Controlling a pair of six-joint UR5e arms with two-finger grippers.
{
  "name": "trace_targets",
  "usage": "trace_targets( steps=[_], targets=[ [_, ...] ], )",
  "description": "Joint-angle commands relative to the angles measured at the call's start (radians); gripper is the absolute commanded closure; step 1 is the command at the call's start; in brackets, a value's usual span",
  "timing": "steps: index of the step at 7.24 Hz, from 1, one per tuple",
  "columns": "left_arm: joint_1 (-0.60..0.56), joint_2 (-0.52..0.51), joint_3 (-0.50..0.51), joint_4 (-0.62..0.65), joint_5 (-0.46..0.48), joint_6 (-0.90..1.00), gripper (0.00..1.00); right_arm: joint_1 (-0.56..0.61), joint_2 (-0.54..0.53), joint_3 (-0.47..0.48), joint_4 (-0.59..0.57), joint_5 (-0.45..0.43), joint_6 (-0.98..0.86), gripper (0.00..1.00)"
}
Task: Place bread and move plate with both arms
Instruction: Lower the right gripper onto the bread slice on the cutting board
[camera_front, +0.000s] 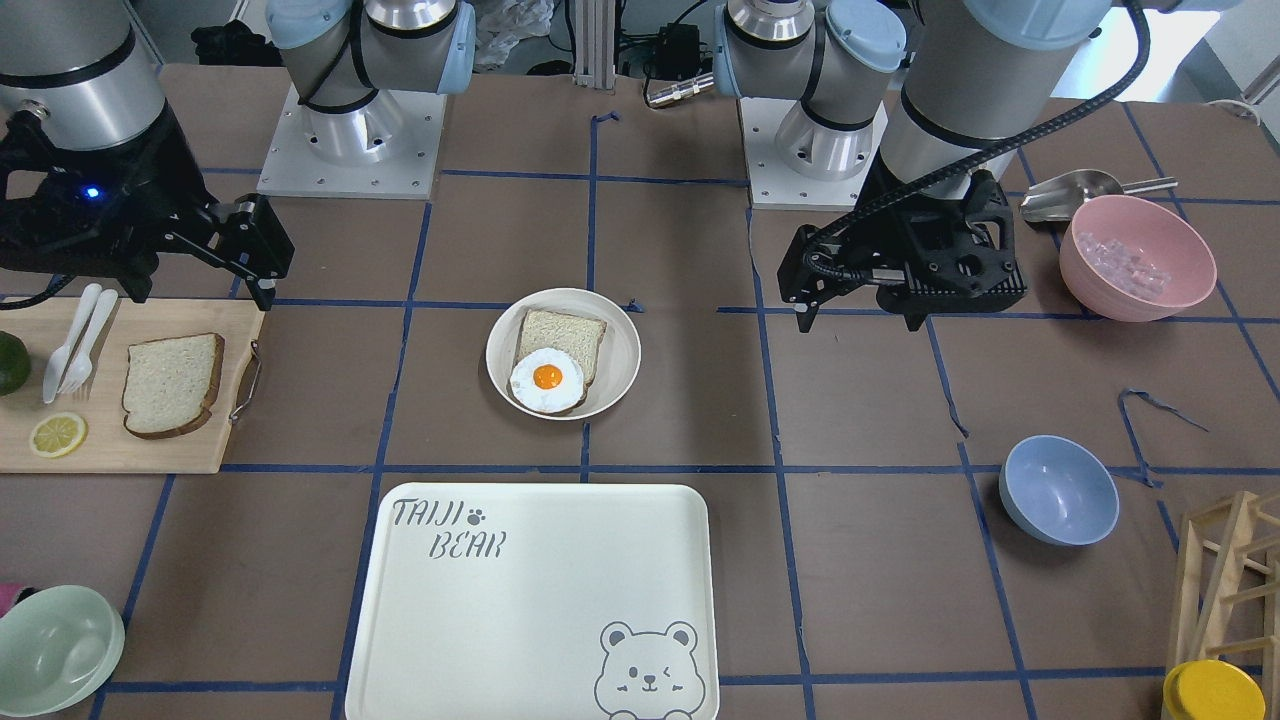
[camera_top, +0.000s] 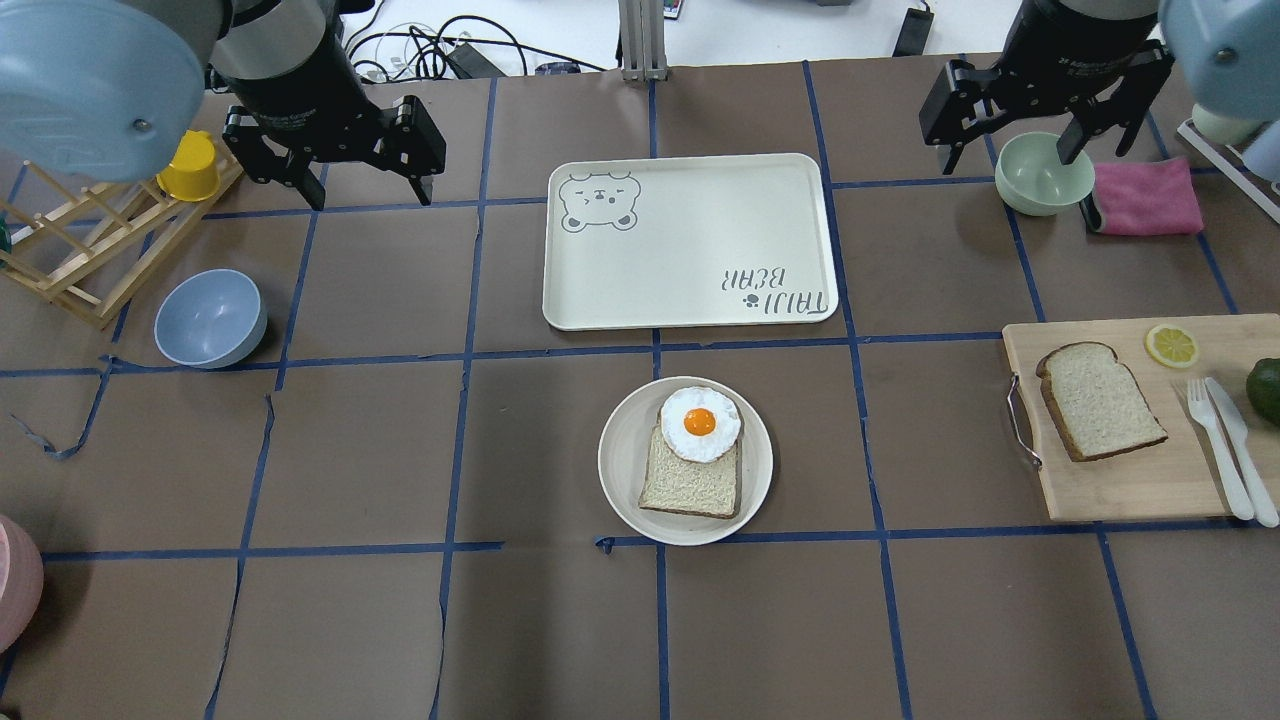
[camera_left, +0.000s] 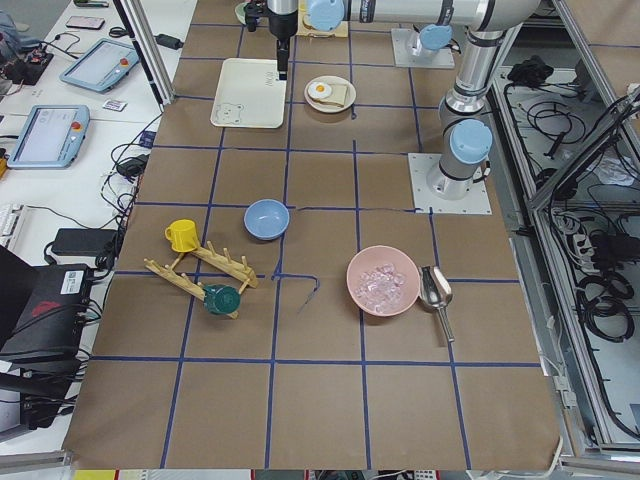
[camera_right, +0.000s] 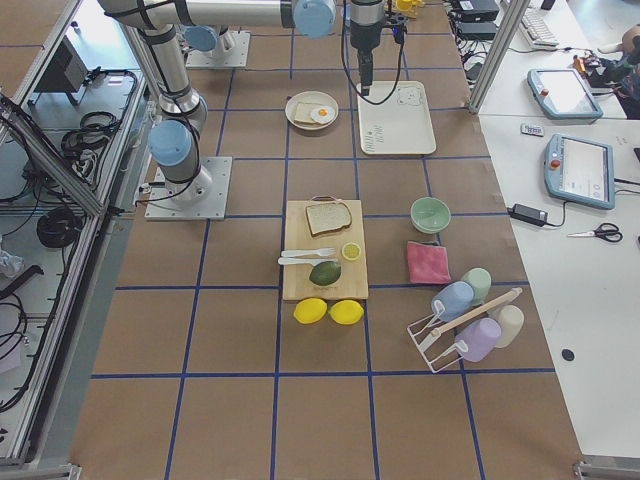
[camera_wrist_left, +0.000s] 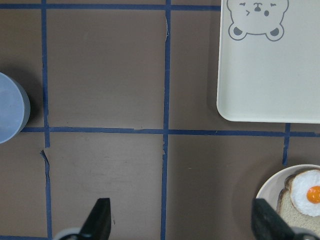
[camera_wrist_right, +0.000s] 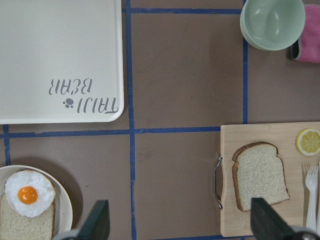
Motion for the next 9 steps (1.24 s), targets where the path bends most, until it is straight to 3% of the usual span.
trace_targets(
  steps=[1,3,5,7,8,9],
  targets=[
    [0.0,0.001,0.0,0.0,0.0,0.0,0.0,-0.007,-0.012,0.012,0.079,-0.02,-0.008,0.0],
    [0.0,-0.002,0.0,0.0,0.0,-0.001,0.0,-0.029,-0.003,0.07,0.061,-0.014,-0.01,0.0],
    [0.0,-0.002,0.0,0.002,0.002,0.0,0.0,-0.191,0.041,0.199,0.056,0.013,-0.066,0.0],
    [0.0,-0.002,0.0,0.0,0.0,0.0,0.0,-0.318,0.055,0.439,-0.226,0.052,-0.305,0.0],
    [0.0,0.0,0.0,0.002,0.0,0.0,0.0,-0.326,0.055,0.513,-0.349,0.04,-0.311,0.0],
    [0.0,-0.002,0.0,0.0,0.0,0.0,0.0,-0.332,0.062,0.531,-0.365,0.03,-0.318,0.0]
  ],
)
